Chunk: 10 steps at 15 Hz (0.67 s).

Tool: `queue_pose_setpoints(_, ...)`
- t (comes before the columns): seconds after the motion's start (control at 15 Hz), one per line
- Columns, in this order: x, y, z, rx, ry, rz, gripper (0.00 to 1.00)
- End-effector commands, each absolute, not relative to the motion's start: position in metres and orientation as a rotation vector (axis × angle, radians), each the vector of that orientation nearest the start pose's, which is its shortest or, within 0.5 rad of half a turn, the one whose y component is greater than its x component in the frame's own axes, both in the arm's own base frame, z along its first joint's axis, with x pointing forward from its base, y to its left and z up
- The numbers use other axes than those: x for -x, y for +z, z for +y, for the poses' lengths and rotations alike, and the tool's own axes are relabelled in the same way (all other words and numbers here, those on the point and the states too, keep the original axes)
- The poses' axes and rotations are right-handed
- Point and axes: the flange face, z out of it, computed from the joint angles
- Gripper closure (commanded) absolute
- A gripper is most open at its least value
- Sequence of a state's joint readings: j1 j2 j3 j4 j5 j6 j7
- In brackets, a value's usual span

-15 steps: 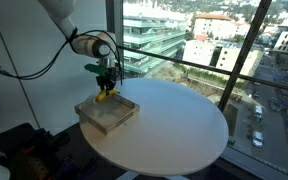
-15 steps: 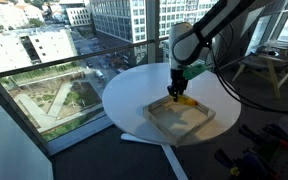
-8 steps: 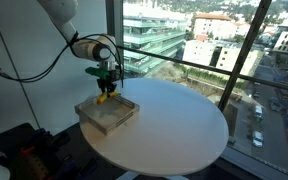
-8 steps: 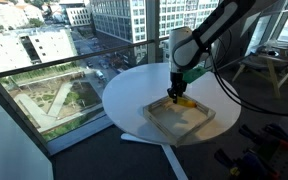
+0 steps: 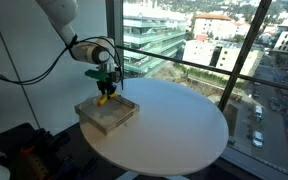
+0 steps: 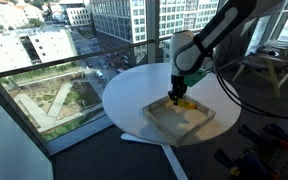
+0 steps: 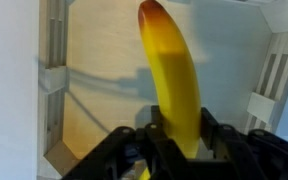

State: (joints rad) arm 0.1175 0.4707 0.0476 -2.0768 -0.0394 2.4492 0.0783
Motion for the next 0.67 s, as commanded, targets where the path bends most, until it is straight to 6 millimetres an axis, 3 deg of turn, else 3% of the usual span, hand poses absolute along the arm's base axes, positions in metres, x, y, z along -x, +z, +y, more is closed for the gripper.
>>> queue_pose_setpoints(0.0,-0.565,0.19,0.098,3.167,0.127,-0.203,0.84)
queue_pose_setpoints(0.6,-0.555,0.173,0.095,3.169,0.139,-0.215,0.84)
